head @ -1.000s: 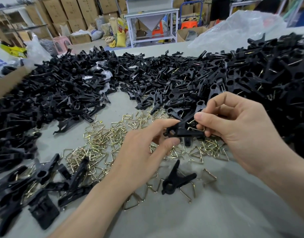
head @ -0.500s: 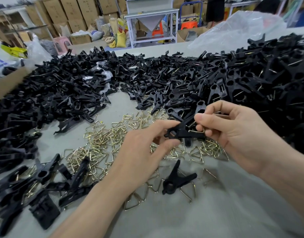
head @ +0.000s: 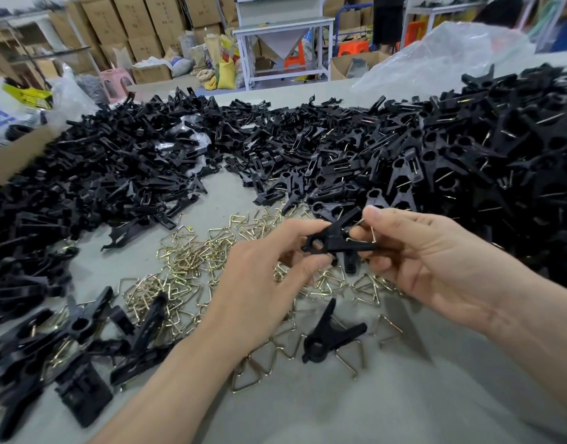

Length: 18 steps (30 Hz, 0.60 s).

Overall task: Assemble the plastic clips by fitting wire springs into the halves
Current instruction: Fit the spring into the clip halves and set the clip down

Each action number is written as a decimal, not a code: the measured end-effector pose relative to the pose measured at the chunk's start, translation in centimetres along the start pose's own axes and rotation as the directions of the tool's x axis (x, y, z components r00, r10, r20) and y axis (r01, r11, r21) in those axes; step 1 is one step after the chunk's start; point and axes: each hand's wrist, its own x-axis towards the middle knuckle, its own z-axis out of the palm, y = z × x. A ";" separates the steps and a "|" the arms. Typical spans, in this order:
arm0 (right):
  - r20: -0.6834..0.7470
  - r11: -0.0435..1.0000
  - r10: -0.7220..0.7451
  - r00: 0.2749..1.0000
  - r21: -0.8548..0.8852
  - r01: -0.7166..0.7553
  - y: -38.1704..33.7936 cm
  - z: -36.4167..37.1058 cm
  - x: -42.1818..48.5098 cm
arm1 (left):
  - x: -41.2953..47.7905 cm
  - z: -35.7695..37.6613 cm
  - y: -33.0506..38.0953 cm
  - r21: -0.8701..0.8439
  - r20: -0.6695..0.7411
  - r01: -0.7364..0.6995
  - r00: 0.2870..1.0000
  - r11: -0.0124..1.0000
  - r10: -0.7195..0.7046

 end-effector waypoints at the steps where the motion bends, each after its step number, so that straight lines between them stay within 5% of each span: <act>1: -0.004 1.000 -0.009 1.000 -0.008 0.009 0.1 0.1 0.0 | 0.0 0.0 0.0 0.008 -0.003 -0.001 1.000 1.000 0.001; 18: 0.009 0.981 -0.029 1.000 -0.191 0.030 0.2 0.2 -0.5 | 0.1 0.0 -0.1 0.036 -0.001 -0.048 0.999 0.998 0.048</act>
